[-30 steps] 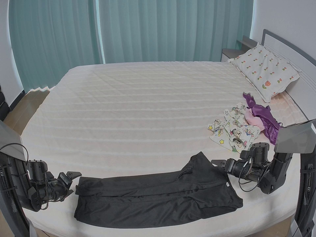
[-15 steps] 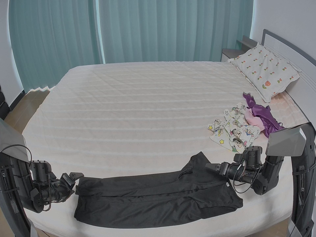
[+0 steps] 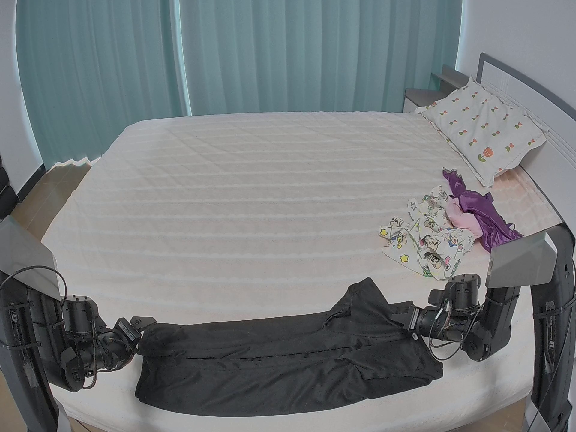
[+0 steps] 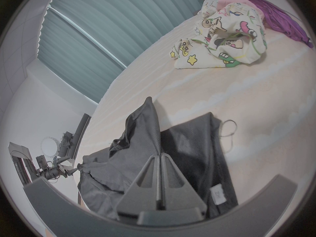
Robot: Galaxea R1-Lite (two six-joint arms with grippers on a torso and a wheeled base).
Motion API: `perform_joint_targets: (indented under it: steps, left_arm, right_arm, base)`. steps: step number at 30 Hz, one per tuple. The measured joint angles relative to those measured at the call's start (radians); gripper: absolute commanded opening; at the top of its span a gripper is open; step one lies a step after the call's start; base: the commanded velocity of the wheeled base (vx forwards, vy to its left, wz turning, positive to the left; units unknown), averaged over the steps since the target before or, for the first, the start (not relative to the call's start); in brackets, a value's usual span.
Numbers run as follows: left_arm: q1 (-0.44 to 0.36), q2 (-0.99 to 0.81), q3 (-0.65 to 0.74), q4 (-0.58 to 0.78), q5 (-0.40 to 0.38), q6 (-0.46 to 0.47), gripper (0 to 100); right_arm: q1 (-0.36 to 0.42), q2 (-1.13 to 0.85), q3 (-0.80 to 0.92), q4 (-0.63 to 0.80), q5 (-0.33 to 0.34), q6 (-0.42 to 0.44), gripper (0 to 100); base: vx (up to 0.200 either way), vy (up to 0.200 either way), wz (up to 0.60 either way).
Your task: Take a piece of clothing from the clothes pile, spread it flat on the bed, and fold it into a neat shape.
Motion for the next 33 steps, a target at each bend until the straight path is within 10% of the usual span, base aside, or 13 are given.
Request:
perform_joint_targets:
  steps: [32, 33]
  left_arm:
    - [0.0, 0.015, 0.002, -0.004, 0.0, 0.0, 100]
    - [0.0, 0.015, 0.002, -0.004, 0.0, 0.0, 100]
  right_arm:
    - [-0.053, -0.081, 0.254, -0.08, 0.029, -0.156, 0]
    - [-0.053, -0.08, 0.255, -0.08, 0.029, -0.157, 100]
  base:
    - [0.0, 0.0, 0.0]
    - [0.0, 0.0, 0.0]
